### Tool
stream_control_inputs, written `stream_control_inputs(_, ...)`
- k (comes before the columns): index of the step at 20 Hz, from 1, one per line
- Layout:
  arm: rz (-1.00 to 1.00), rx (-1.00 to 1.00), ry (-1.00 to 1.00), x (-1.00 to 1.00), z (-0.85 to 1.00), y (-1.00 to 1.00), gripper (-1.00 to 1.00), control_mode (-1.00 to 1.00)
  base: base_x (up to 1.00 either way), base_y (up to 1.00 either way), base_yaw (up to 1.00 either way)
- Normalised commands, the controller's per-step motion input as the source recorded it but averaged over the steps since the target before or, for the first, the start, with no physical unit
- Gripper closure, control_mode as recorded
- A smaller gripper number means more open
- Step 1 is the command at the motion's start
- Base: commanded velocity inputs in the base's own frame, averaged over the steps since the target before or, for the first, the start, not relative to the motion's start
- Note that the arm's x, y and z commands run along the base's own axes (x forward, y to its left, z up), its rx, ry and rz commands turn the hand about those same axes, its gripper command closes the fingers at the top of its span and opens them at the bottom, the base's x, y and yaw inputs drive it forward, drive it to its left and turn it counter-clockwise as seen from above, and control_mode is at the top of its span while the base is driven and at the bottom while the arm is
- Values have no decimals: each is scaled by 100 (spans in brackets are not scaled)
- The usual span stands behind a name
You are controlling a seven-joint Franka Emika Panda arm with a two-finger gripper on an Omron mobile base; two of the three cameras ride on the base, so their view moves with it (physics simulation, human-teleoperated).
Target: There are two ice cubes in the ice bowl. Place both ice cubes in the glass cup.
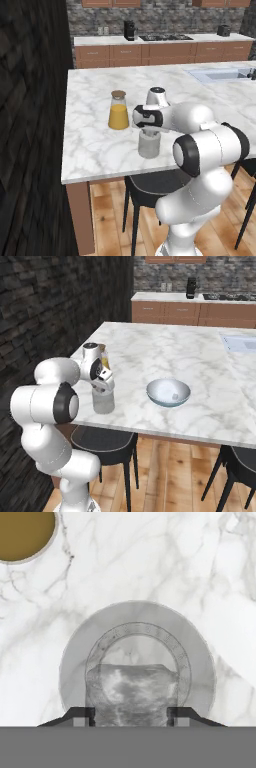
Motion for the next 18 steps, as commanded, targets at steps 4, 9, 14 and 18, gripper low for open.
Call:
stream_control_inputs(4, 0, 0, 0, 21, 0, 0, 100, -100, 0, 0, 0)
stream_control_inputs(9, 0, 0, 0, 3, 0, 0, -100, -100, 0, 0, 0)
stream_control_inputs(14, 0, 1, 0, 0, 1, -10, -100, -100, 0, 0, 0)
stream_control_inputs(18, 0, 6, -4, -2, 54, -17, -100, -100, 0, 0, 0)
